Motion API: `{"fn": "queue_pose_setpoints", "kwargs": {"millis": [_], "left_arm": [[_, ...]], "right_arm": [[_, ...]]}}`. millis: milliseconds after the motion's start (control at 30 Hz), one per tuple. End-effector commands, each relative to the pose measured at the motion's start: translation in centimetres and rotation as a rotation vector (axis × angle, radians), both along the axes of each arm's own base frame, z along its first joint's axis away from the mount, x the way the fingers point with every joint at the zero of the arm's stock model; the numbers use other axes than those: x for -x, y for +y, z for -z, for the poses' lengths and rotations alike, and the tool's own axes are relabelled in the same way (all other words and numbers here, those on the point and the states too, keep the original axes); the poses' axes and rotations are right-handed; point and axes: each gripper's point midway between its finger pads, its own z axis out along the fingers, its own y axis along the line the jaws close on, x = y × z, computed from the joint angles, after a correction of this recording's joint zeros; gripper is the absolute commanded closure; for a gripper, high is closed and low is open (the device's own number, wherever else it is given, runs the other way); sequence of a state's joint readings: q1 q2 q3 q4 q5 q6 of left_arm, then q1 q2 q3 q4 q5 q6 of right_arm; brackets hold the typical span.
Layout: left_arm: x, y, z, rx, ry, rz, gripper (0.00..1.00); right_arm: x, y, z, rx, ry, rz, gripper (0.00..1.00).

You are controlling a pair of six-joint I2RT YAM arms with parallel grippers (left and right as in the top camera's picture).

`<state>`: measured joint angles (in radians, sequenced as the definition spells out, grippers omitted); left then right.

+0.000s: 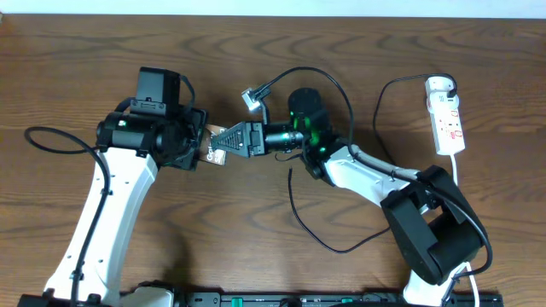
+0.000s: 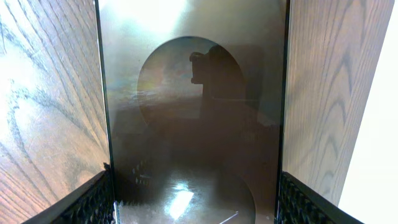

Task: Plug charger to phone and switch on socket
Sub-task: 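Move the right gripper to the phone's top edge, then close the right gripper on the phone's top end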

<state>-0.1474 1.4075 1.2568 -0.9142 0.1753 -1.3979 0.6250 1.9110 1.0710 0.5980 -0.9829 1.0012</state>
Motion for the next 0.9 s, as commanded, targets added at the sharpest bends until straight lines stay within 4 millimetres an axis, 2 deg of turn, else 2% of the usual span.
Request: {"fn": "queue_pose_setpoints", "kwargs": {"millis": [0,200,533,867], "left_arm": [[-0.5,-0.3,-0.2,-0.009,-0.002,-0.024,0.93],[-0.4,-0.8,-0.1,-0.005,0.005,-0.042,0.93],[-0.1,-1.8,-0.1,-0.001,0.007,-0.022,0.93],[-0.2,-1.9,0.4,-0.006,0.024,-0.030,0.93]], "right_arm": [[-0.4,0.9,0.2,0.024,0.021,0.058,0.26],[-1.0,0.7,1.7,0.083,0.083,0.117,0.30],[-1.3,0.7,1.8,0.086,0.079,0.136,0.36],[-1.3,0.7,1.8,0.085,0.100,0.140,0.49]]}}
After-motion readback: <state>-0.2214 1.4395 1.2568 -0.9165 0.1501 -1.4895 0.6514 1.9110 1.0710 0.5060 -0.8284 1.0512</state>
